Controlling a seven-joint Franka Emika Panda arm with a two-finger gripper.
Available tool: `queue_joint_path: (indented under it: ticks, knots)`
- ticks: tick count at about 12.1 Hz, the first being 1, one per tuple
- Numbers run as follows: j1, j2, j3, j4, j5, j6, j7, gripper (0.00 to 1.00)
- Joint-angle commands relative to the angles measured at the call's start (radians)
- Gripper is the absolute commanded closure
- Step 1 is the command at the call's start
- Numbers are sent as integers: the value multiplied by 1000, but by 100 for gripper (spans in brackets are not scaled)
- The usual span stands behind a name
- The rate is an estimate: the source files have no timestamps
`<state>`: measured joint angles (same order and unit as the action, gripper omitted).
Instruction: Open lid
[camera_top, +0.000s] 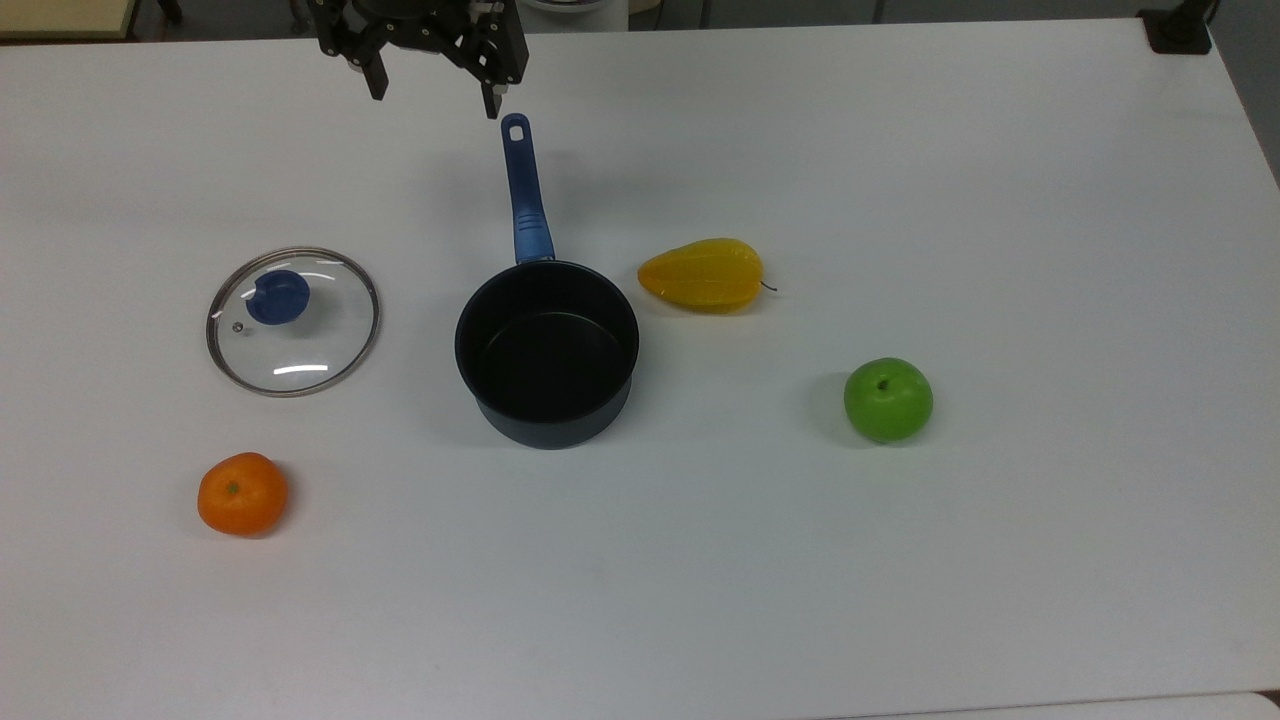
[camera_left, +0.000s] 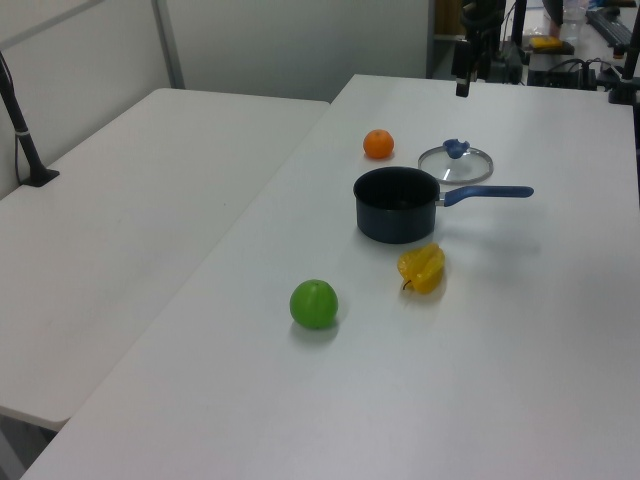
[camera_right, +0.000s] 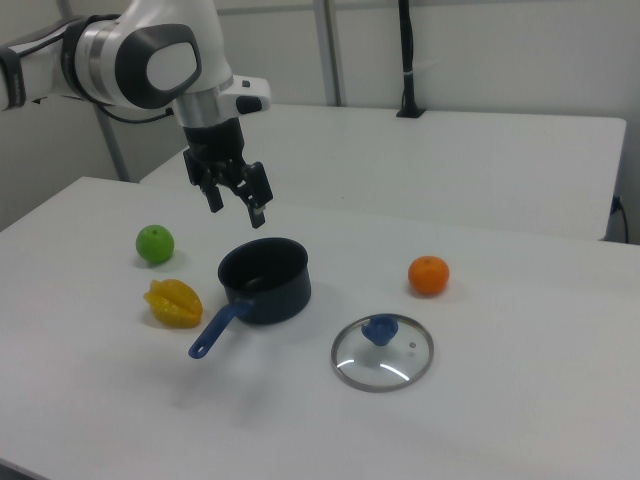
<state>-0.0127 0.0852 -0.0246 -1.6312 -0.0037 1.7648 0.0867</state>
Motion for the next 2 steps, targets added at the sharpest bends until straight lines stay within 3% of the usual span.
queue_joint_path:
  ticks: [1,2]
  knots:
    - [7,-19,-3,-15,-15,-13,19,0]
    - [10,-19,-3,-15,-15,-11,19,0]
